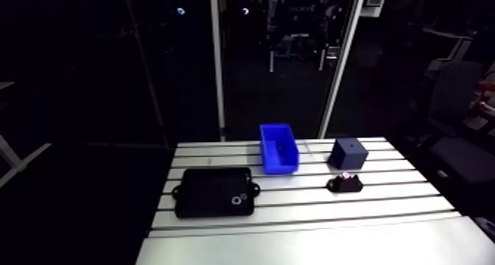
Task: Pick up the M10 bolt and insert it into the hole until fully seated.
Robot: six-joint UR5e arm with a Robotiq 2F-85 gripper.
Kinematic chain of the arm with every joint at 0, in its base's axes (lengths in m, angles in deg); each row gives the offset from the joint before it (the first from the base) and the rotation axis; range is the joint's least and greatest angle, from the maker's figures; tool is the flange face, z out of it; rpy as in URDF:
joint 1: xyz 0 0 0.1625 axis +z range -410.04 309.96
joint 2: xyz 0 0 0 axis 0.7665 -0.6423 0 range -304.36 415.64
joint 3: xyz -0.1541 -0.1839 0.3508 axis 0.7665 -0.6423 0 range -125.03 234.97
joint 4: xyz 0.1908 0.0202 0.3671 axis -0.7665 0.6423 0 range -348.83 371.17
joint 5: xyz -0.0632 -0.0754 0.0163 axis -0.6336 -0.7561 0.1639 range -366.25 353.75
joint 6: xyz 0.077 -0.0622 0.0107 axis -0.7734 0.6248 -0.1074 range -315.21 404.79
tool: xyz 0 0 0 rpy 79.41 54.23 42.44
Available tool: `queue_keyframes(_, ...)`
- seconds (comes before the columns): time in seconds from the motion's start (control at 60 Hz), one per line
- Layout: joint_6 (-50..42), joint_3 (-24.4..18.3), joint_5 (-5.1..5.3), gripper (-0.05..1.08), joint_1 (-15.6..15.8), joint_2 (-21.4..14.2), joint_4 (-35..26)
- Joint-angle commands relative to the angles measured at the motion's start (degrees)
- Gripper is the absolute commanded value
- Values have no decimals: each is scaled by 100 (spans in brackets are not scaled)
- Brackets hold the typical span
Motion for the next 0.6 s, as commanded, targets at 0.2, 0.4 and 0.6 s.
queue_keyframes(0.2, 0, 72, -18, 1, 18, -9, 0)
queue_keyframes(0.4, 0, 56, -18, 1, 34, -1, 9)
queue_keyframes(0.6, 0, 3, -18, 1, 19, 8, 18)
